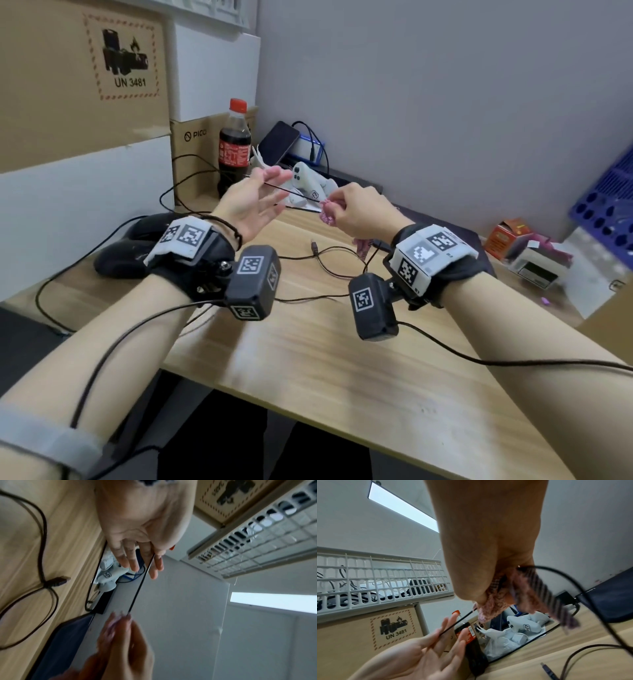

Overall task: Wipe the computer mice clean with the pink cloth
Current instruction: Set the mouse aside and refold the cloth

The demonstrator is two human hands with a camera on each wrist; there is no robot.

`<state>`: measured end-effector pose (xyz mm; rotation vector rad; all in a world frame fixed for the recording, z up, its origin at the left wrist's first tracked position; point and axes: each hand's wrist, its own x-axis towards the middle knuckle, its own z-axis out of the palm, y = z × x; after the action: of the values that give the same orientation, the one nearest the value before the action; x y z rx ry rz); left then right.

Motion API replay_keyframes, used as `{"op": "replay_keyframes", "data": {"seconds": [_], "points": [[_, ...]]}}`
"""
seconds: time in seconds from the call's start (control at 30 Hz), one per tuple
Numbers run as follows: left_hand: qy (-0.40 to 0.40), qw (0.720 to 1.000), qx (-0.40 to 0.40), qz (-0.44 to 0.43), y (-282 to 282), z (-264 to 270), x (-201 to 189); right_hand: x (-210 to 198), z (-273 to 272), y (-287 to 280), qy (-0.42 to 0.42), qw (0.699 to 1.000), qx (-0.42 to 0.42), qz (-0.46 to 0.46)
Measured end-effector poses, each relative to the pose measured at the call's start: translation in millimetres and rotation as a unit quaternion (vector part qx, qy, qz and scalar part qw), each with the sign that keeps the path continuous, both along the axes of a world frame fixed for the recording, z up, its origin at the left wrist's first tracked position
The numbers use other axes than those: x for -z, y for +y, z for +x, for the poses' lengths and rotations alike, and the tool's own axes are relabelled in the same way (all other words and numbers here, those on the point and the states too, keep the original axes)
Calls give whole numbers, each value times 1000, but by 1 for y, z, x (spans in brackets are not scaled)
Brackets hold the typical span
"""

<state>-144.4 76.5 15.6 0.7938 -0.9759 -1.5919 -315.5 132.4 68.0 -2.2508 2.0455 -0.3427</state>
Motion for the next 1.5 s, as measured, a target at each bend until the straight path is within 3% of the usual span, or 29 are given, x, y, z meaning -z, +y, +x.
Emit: {"op": "replay_keyframes", "data": {"seconds": [0.37,0.5,0.6,0.87,1.07,1.17,1.27,1.5], "points": [[42,992,-109,36,-27,66,-4,-2,-31,3,-31,999,20,2],[87,984,-139,65,-28,59,-2,-3,-36,-2,-38,998,42,-25],[102,991,-62,60,-17,31,-2,-3,-30,-6,-59,997,48,-30],[7,991,133,-31,18,-49,-18,-16,4,-17,-89,995,-10,-35],[-22,994,79,-69,14,-55,-24,-24,5,-16,-95,995,-31,-25],[-20,997,53,-50,7,-38,-22,-22,-10,-14,-96,995,-12,-5],[-6,1000,6,-23,-3,-14,-19,-18,-23,-10,-40,999,7,-15],[-15,994,-108,-11,-18,33,-7,-16,-35,-8,-34,998,21,-47]]}}
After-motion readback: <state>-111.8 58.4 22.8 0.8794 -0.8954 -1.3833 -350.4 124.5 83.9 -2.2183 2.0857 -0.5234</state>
